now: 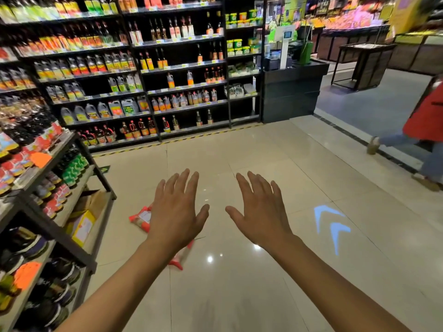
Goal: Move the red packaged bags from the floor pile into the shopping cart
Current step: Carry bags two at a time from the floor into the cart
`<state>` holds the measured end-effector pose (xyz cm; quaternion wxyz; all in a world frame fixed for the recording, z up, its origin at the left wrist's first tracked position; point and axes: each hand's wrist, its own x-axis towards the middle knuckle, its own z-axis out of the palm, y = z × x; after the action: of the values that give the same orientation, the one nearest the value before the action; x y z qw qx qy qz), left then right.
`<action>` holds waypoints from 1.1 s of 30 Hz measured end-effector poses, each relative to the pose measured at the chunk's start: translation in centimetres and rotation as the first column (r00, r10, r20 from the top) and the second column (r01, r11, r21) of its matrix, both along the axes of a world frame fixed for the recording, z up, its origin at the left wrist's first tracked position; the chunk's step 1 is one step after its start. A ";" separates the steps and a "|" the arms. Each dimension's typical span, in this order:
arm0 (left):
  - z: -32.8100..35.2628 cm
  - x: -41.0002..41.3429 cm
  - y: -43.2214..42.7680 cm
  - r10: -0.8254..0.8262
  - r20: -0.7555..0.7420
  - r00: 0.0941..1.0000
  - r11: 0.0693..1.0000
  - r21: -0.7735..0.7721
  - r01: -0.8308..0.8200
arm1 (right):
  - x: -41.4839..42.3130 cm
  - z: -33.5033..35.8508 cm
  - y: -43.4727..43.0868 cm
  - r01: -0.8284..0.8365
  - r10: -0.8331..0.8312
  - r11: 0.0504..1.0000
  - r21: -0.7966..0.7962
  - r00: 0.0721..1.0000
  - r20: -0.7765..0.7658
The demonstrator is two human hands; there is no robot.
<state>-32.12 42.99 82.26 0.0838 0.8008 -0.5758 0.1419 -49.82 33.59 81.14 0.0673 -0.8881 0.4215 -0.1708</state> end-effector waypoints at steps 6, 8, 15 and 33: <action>-2.0 3.6 -7.3 0.005 -0.031 1.000 1.000 -0.015 -0.006 | 3.3 -1.2 -6.9 -0.021 0.021 1.000 -0.003 0.997 -0.071; -2.8 5.5 -10.4 -0.001 -0.045 0.999 0.999 -0.033 0.000 | 5.1 -1.5 -9.7 -0.021 0.019 1.000 -0.019 0.995 -0.096; -3.9 12.0 -21.7 -0.010 -0.099 0.995 0.999 -0.049 0.006 | 11.8 -1.0 -19.9 -0.013 0.009 1.000 -0.021 0.984 -0.180; -5.8 25.6 -42.7 0.285 -0.051 0.957 0.958 0.054 -0.283 | 27.4 -3.5 -46.4 -0.264 0.270 0.962 0.073 0.957 -0.104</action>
<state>-6.52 0.25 76.46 0.0606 0.8808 -0.4552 0.1156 -22.45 -12.84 77.61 0.0916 -0.9427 0.3056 -0.0972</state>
